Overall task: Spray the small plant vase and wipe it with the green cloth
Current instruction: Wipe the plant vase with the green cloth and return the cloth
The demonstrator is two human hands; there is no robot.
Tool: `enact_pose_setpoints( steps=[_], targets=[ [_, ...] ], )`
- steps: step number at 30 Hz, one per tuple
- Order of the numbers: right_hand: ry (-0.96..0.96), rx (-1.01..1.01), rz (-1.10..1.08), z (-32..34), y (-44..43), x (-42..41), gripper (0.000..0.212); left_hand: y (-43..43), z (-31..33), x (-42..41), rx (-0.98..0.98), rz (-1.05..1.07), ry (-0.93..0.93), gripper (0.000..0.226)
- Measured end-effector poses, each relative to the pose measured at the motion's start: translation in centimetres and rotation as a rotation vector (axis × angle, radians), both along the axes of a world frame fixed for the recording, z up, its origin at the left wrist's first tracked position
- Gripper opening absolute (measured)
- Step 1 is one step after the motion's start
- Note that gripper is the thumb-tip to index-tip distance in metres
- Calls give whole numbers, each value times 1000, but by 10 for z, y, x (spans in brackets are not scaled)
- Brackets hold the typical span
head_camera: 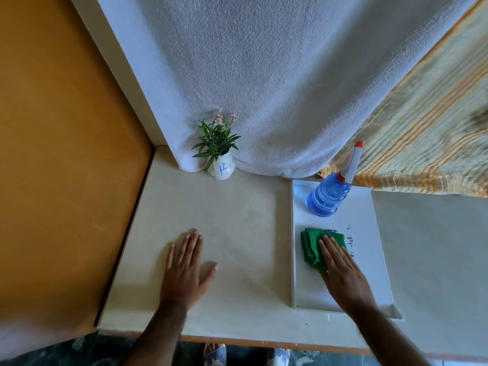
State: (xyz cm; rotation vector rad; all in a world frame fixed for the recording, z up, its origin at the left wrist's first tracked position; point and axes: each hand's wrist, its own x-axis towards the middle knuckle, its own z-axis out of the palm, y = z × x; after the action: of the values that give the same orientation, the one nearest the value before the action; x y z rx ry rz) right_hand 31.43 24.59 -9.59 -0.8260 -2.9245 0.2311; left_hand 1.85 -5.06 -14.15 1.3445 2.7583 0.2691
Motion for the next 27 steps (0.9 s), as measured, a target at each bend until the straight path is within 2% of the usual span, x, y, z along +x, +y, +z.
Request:
enact_pose_setpoints(
  steps=[2,6,10,12,17,23,27],
  targets=[
    [-6,-13,-18,2,1,-5,81,0,0,1,-3,-3,1,90],
    [1,-48,-48,5,-3,-8,75,-1,-2,0,-3,-5,8,90],
    [-6,-120,-200,18,-8,-19,66,-2,-2,0,-11,-7,2,90],
    [40,-116,-210,28,-13,-29,67,-1,-1,0,-14,-9,-2,91],
    [201,-80,42,56,-34,-100,73,-3,-1,0,-19,-11,-2,90],
    [280,4,370,76,-33,-224,48,4,2,4,-5,14,-4,90],
    [257,57,469,78,-30,-284,48,1,3,1,-15,22,12,92]
  ],
)
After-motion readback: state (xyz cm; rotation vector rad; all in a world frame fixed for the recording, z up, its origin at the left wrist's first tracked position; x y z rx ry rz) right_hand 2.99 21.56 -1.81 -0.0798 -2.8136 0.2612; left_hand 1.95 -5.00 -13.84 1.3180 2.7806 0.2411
